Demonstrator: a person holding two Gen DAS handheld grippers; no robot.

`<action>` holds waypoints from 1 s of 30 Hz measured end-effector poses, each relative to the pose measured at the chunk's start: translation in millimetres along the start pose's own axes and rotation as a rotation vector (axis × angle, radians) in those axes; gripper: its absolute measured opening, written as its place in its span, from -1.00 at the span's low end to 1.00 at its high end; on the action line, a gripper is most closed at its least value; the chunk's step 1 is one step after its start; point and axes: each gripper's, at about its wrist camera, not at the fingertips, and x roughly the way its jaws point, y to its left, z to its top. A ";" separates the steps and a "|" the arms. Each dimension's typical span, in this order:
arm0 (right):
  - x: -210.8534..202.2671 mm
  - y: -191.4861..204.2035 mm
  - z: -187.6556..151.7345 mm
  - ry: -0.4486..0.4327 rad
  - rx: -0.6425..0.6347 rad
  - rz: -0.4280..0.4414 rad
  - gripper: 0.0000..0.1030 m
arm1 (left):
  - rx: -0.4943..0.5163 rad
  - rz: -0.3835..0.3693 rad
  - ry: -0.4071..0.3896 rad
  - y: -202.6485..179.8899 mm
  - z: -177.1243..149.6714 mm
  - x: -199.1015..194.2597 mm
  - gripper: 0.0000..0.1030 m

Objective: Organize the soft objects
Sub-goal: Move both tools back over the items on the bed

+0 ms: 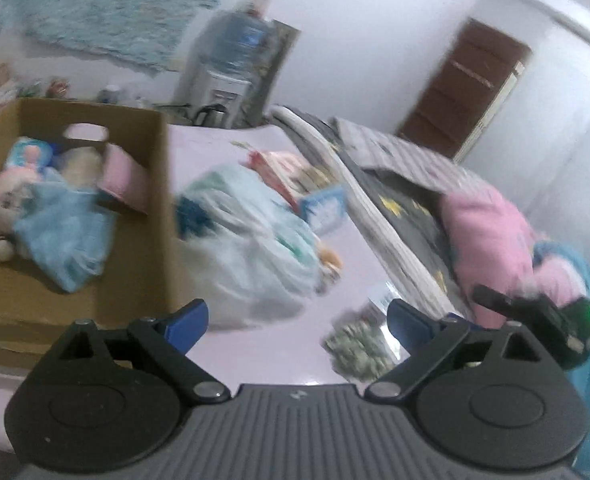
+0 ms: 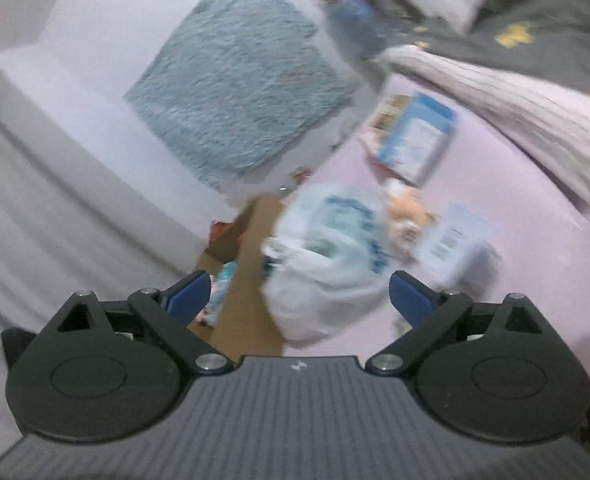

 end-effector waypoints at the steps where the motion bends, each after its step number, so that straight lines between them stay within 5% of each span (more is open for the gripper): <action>1: -2.8 -8.6 -6.3 -0.001 0.016 -0.012 0.87 | 0.031 -0.006 0.005 -12.1 -6.7 5.9 0.88; 10: 9.6 -55.5 -13.5 0.000 0.053 -0.056 0.87 | 0.219 -0.064 0.089 -88.1 -52.0 79.7 0.88; 17: 45.1 -52.5 15.1 0.081 -0.159 -0.156 0.88 | 0.352 -0.043 0.252 -110.0 -67.9 166.9 0.88; 24: 97.6 -55.6 39.6 0.238 -0.327 -0.212 0.97 | 0.420 0.009 0.284 -114.7 -70.4 227.4 0.88; 30: 136.2 -51.6 39.2 0.342 -0.484 -0.283 0.97 | 0.377 0.025 0.335 -107.3 -67.7 259.2 0.81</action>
